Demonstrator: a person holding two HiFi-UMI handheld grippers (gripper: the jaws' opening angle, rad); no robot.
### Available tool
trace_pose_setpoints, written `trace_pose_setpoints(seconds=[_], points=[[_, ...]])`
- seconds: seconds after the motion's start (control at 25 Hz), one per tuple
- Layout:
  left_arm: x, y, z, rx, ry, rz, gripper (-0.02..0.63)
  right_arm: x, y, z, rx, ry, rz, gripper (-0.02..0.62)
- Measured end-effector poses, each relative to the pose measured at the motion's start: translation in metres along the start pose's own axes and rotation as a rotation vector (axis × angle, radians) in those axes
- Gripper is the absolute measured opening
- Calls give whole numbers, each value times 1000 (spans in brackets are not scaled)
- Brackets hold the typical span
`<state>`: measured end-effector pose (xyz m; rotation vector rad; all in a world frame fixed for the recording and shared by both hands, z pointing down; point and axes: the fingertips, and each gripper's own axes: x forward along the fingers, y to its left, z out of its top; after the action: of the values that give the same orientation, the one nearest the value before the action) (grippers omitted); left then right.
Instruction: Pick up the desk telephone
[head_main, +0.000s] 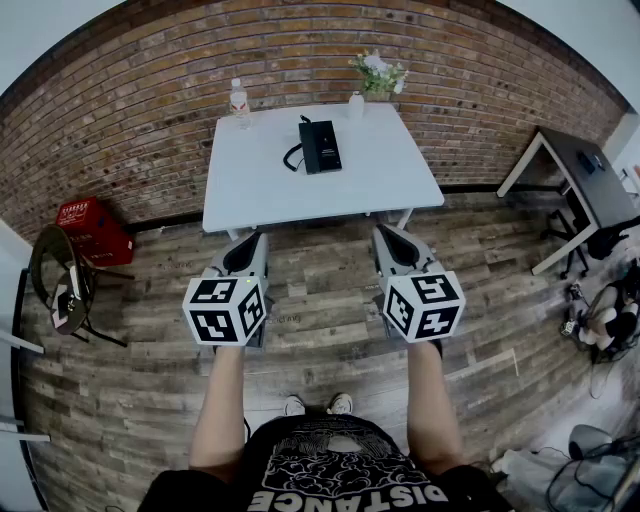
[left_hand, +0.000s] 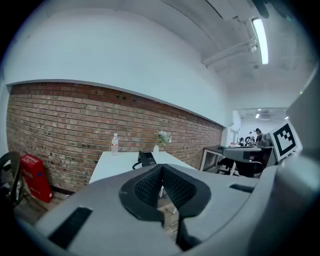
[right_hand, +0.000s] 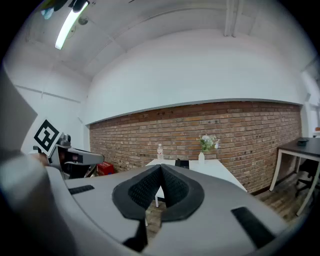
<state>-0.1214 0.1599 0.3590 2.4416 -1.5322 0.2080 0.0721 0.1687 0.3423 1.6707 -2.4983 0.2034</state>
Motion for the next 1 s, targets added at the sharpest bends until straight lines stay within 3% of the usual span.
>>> trace_pose_setpoints(seconds=[1.0], points=[[45, -40, -13, -25, 15, 79, 13, 11, -62, -19, -15, 26, 95, 5]])
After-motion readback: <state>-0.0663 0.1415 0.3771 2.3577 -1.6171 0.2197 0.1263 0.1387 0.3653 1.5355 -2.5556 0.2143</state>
